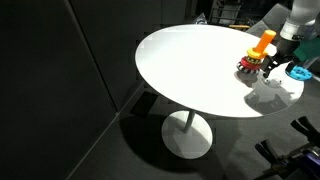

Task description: Put the clear ring on the table

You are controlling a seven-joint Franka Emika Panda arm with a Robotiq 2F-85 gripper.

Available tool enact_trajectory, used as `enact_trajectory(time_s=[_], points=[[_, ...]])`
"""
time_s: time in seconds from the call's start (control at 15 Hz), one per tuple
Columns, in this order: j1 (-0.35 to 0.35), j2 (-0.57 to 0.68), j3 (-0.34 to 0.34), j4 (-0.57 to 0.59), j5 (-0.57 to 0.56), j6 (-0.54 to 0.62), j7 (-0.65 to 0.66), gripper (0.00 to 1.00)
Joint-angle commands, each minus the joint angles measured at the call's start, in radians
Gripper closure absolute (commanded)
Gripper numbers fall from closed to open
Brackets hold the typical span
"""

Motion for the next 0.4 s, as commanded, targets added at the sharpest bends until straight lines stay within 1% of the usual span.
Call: enact_trajectory(time_s=[0.0,0.07,0.13,0.33], points=[[-0.002,-0.024,0.001,0.011,0.031,-0.046,-0.065,0.0],[-0.004,-0.025,0.003,0.012,0.037,-0.052,-0.076,0.0],[0.006,-0.003,-0.006,0.006,0.007,-0.015,-0.026,0.0],[0.005,-0.006,-0.005,0.007,0.014,-0.023,-0.039,0.0]])
